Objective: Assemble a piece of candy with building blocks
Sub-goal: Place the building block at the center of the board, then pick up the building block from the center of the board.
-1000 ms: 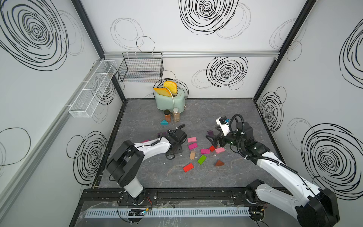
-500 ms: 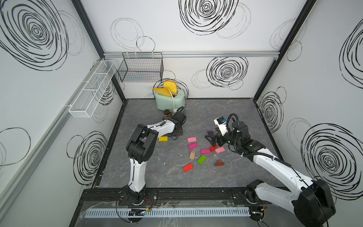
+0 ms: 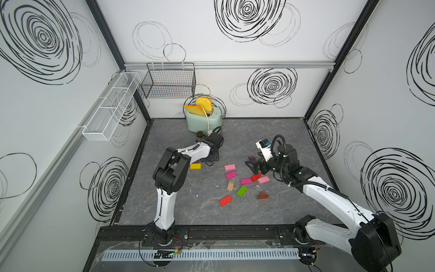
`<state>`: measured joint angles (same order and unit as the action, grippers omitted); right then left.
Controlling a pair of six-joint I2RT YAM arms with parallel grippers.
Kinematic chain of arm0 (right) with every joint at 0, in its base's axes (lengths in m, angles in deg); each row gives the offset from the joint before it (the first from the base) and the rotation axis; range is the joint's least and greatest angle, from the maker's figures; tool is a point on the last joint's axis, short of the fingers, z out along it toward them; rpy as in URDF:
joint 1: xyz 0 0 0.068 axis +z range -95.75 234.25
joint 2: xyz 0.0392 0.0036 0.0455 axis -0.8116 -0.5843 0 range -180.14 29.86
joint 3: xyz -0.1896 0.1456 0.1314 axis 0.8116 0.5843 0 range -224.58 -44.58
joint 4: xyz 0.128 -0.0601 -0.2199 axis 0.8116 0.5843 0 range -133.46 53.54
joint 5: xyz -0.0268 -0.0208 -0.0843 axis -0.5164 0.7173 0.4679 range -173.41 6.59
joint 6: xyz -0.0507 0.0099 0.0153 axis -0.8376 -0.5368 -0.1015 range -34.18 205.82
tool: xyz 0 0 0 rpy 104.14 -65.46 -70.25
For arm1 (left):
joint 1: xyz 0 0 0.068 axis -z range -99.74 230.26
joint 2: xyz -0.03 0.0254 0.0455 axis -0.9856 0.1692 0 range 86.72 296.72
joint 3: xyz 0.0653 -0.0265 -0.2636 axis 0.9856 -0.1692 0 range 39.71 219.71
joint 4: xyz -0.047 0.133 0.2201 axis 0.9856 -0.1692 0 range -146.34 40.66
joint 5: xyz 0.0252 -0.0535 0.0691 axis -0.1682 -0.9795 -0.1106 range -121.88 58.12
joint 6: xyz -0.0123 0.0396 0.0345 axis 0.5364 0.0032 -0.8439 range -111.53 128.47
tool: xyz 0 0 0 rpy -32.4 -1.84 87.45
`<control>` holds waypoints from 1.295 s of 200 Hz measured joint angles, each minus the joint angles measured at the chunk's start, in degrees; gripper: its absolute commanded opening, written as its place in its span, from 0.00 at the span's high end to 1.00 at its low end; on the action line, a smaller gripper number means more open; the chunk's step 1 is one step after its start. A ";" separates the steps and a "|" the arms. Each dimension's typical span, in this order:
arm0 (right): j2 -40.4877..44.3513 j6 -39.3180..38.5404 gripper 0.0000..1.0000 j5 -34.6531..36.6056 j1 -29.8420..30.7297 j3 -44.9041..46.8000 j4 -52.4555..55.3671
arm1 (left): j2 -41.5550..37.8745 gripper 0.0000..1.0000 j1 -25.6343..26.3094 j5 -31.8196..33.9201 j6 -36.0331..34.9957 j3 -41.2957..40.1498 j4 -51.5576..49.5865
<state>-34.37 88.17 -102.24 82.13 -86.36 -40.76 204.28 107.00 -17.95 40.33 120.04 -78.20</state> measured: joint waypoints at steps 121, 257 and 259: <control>-8.39 3.96 0.01 2.64 2.40 -2.03 2.16 | -29.07 0.00 -21.62 -2.03 -4.85 -16.11 -5.38; -13.11 4.98 0.01 3.87 8.55 -4.09 1.46 | -22.38 0.11 -27.98 -4.48 -10.03 -26.69 -2.49; -13.11 4.98 0.01 3.87 8.55 -4.09 1.46 | -22.34 0.11 -28.09 -4.61 -10.01 -26.69 -2.32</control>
<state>-47.48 93.16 -98.37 90.67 -90.44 -39.29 181.94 78.91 -22.56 30.32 93.36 -80.52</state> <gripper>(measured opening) 0.989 0.904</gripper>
